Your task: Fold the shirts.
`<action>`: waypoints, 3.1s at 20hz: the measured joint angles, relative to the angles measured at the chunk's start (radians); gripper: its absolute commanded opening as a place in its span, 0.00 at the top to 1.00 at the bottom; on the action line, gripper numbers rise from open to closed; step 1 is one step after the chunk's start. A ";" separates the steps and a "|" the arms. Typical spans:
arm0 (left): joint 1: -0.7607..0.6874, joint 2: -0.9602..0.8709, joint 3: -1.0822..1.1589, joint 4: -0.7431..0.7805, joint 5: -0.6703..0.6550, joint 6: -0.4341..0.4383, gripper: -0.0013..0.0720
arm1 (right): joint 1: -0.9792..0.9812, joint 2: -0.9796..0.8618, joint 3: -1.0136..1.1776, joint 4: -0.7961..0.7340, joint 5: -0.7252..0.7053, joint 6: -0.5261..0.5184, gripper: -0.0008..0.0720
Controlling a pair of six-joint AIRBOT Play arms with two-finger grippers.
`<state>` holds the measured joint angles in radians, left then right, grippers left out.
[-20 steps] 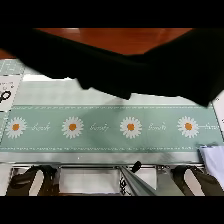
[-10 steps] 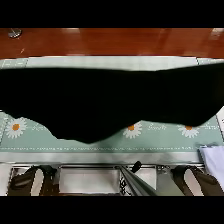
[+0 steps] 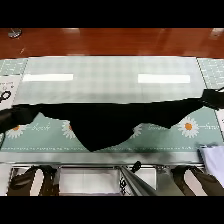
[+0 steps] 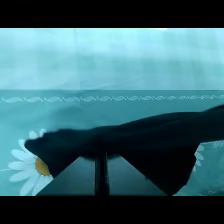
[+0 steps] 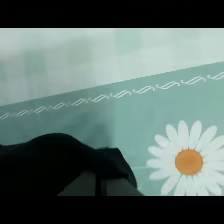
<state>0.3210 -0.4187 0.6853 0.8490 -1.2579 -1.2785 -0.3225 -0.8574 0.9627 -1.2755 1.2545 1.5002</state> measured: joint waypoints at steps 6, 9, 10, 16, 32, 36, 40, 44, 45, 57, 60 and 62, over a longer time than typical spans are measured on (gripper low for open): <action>-0.082 -0.113 -0.154 -0.161 0.215 0.043 0.95 | 0.002 -0.251 -0.054 0.269 -0.333 -0.043 0.94; -0.203 -0.210 -0.171 -0.189 0.349 0.084 0.95 | 0.002 -0.361 -0.059 0.378 -0.420 -0.095 0.94; -0.246 -0.246 -0.175 -0.192 0.401 0.095 0.95 | 0.002 -0.387 -0.060 0.390 -0.433 -0.111 0.94; -0.378 -0.414 -0.178 -0.167 0.550 0.125 0.95 | 0.000 -0.462 -0.054 0.336 -0.429 -0.168 0.60; -0.402 -0.453 -0.166 -0.157 0.474 0.151 0.95 | -0.172 -0.355 -0.340 0.369 -0.114 -0.386 0.31; -0.402 -0.453 -0.166 -0.157 0.472 0.153 0.95 | -0.172 -0.349 -0.400 0.428 -0.161 -0.399 0.31; -0.402 -0.453 -0.166 -0.157 0.476 0.153 0.95 | -0.162 -0.347 -0.460 0.499 -0.209 -0.394 0.53; -0.402 -0.451 -0.156 -0.155 0.491 0.169 0.95 | -0.094 -0.347 -0.480 0.536 -0.282 -0.377 0.94; -0.402 -0.446 -0.142 -0.148 0.492 0.174 0.95 | -0.083 -0.343 -0.469 0.550 -0.287 -0.375 0.94; -0.402 -0.179 0.627 0.102 0.471 0.192 0.95 | -0.056 0.154 0.343 0.578 -0.190 -0.286 0.95; -0.402 -0.132 0.828 0.211 0.392 0.172 0.95 | -0.055 0.217 0.572 0.446 -0.215 -0.174 0.95; -0.402 -0.111 0.923 0.283 0.311 0.124 0.95 | -0.055 0.235 0.688 0.361 -0.195 -0.108 0.95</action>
<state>-0.0811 -0.5297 1.6081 1.1324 -0.9470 -1.1545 -0.3779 -0.6220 1.6505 -0.9142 1.0599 1.3918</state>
